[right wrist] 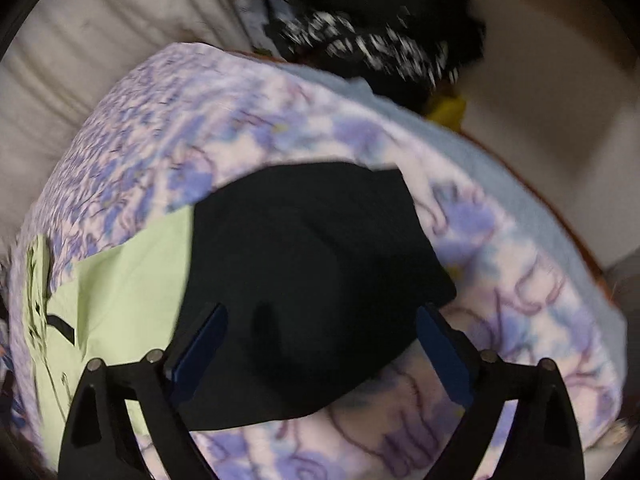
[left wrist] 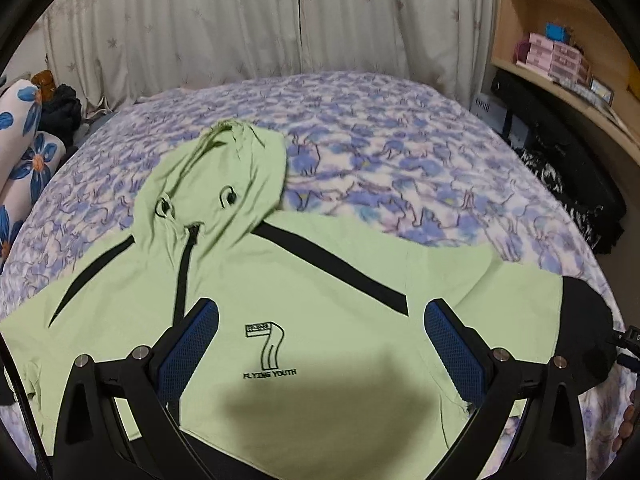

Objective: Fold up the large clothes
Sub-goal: 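Reach the right tool to the black sleeve cuff and grasp it, then carry the black sleeve with the right tool across the jacket chest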

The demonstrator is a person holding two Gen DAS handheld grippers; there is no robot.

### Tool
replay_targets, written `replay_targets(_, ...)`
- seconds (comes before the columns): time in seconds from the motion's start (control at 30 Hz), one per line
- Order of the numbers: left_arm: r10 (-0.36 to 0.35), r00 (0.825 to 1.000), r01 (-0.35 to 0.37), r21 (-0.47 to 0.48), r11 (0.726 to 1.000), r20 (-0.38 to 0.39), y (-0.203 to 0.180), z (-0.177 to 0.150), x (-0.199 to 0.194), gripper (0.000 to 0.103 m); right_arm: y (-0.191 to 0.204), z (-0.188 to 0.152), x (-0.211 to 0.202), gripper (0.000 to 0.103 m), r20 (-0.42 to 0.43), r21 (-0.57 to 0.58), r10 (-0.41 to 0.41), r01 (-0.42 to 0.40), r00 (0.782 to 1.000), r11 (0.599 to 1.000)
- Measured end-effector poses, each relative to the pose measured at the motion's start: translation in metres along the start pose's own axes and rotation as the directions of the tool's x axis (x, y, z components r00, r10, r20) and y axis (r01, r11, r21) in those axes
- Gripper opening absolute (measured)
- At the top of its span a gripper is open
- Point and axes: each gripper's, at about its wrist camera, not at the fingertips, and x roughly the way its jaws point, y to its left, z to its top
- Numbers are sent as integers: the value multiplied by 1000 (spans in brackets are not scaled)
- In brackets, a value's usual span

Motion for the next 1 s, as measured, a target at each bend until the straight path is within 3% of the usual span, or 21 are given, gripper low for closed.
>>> replay_targets(0.13,19,998,-19,-4,1000,-65,-10,-8,18,101,-11,-2,15,93,-19,58,73,-72,997,996)
replay_targets(0.27,-5,991,3,-15,1000,-135,-16,-14,33,81,-12,-1,25,95,-30,92,174,-171,984,981)
replay_targets(0.37,-37,985,32,-34,999,-169,-20,-20,39,81,-15,0,35,99,-43,127,214,-207,976,970)
replay_targets(0.5,-65,983,61,-25,998,-171,-23,-26,35,81,-11,-1,31,96,-4,121,203,-201,979,972)
replay_targets(0.53,-73,983,71,-17,997,-170,-24,-27,33,81,-8,-1,29,84,6,110,193,-193,981,975)
replay_targets(0.57,-76,983,76,-11,997,-169,-25,-27,32,81,-8,-1,27,56,13,100,185,-186,983,978)
replay_targets(0.6,-75,983,75,-2,997,-165,-25,-28,29,81,-8,0,26,41,11,99,188,-188,982,977)
replay_targets(0.63,-72,984,73,3,997,-161,-25,-28,26,81,-9,2,25,19,15,116,223,-223,975,968)
replay_targets(0.67,-81,985,83,5,997,-154,-24,-28,22,81,-10,2,21,7,32,133,256,-257,966,957)
replay_targets(0.73,-93,987,97,21,995,-131,-21,-29,10,81,-4,1,7,5,72,111,252,-258,965,960)
replay_targets(0.87,-83,995,86,47,995,-55,-8,-32,-17,81,59,-16,-49,4,186,-117,283,-265,941,957)
replay_targets(1.0,-89,996,89,8,996,8,28,-35,-42,81,141,-63,-93,4,215,-400,359,-254,908,881)
